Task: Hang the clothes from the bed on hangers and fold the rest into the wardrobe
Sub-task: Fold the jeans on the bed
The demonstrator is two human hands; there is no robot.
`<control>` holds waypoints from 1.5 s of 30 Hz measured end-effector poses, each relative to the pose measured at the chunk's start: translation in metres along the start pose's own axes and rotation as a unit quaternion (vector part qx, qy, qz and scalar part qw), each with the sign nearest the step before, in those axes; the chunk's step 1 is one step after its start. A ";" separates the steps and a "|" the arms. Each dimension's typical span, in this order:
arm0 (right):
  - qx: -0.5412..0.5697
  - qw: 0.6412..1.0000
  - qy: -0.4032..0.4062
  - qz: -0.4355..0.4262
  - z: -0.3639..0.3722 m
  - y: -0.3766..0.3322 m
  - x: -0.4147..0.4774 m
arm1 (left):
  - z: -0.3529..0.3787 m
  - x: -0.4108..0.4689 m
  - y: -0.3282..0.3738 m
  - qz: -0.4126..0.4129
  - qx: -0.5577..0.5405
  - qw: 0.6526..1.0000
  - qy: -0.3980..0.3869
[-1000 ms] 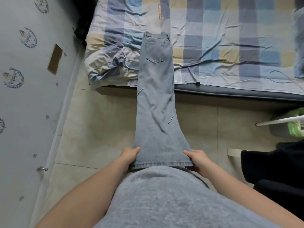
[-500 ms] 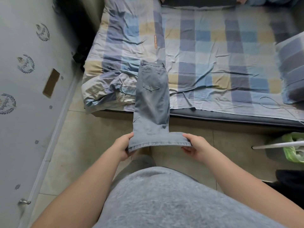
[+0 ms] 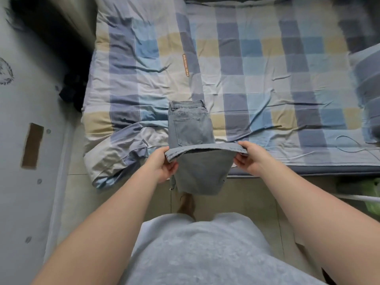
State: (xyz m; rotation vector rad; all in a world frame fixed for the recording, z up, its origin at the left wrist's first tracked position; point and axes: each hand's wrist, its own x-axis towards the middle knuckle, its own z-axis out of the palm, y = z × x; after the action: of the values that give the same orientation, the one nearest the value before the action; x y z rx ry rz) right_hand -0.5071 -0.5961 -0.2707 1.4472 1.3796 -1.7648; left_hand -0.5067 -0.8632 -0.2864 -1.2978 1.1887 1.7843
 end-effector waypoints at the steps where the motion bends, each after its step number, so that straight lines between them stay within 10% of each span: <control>1: 0.001 1.000 0.007 0.006 0.011 -0.011 0.012 | 0.005 0.014 0.016 -0.003 0.008 1.000 0.003; 17: 0.024 0.997 -0.055 0.041 0.134 -0.098 0.314 | 0.075 0.306 0.138 0.019 0.019 1.000 -0.003; 45: -0.147 0.956 -0.015 0.255 -0.018 0.178 0.333 | -0.050 0.312 -0.172 -0.074 0.295 0.933 0.190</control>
State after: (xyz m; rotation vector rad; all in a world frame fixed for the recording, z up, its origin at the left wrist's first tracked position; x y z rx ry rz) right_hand -0.4623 -0.5725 -0.6451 1.4385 1.0688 -1.1953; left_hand -0.4388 -0.8470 -0.6396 -1.3374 1.6272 0.9644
